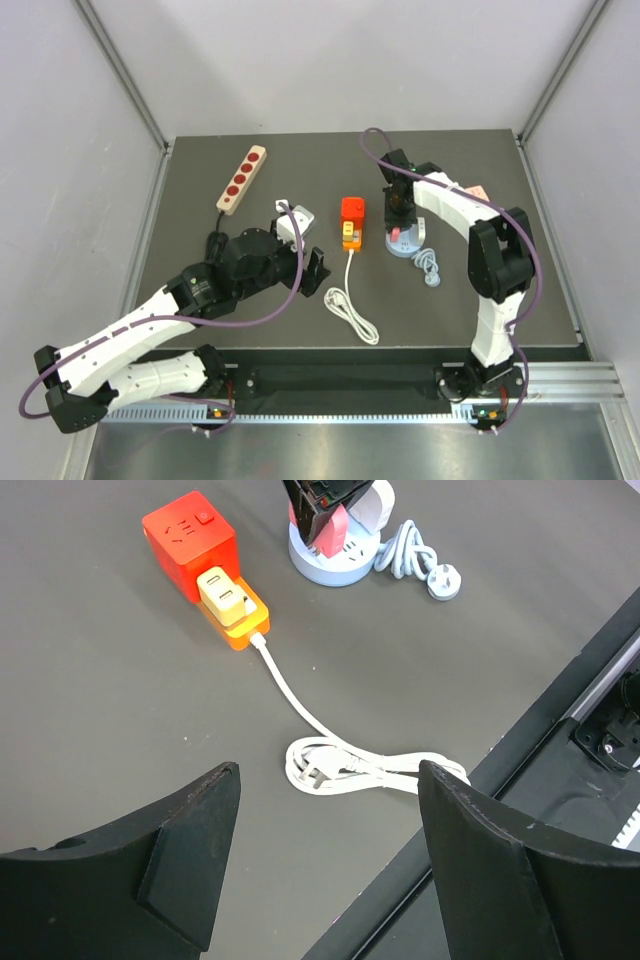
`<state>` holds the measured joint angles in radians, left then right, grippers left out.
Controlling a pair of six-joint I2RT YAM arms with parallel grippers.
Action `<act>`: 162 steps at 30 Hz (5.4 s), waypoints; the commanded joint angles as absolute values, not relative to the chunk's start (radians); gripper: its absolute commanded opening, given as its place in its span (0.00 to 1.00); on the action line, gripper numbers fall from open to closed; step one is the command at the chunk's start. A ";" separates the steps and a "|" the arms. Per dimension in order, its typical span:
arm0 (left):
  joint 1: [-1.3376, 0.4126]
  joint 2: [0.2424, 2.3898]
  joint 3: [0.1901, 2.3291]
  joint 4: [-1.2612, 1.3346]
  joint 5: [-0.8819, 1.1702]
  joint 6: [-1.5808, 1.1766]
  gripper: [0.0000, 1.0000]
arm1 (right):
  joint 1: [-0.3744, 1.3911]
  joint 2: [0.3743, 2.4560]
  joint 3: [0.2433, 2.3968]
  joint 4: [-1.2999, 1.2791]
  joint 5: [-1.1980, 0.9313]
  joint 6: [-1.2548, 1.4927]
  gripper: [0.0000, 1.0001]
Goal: Insert the plug
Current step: Insert the plug into the socket, then adjust the socket at the center of the board, then pick up the plug from the center of the board.
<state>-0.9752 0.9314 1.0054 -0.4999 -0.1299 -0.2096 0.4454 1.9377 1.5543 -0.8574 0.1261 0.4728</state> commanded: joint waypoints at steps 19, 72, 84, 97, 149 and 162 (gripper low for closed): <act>-0.977 0.937 1.000 -0.463 -0.150 -0.206 0.77 | 0.400 1.922 1.511 -0.779 0.061 0.445 0.00; -0.977 0.979 1.022 -0.489 -0.182 -0.219 0.77 | 0.471 2.007 1.532 -0.807 0.149 0.434 0.14; -0.632 1.267 1.301 -0.727 -0.260 -0.434 0.79 | 0.460 1.842 1.838 -0.908 0.117 0.365 0.68; -0.031 1.698 1.370 -0.716 -0.300 -0.408 0.76 | 0.443 1.476 1.458 -0.735 0.058 0.268 1.00; -0.160 1.373 1.264 -0.529 0.238 -0.528 0.67 | -0.137 2.134 1.735 -0.696 -0.103 -0.160 0.81; -0.175 1.362 1.312 -0.423 0.477 -0.561 0.67 | -0.058 1.877 1.758 -0.715 -0.141 0.121 0.00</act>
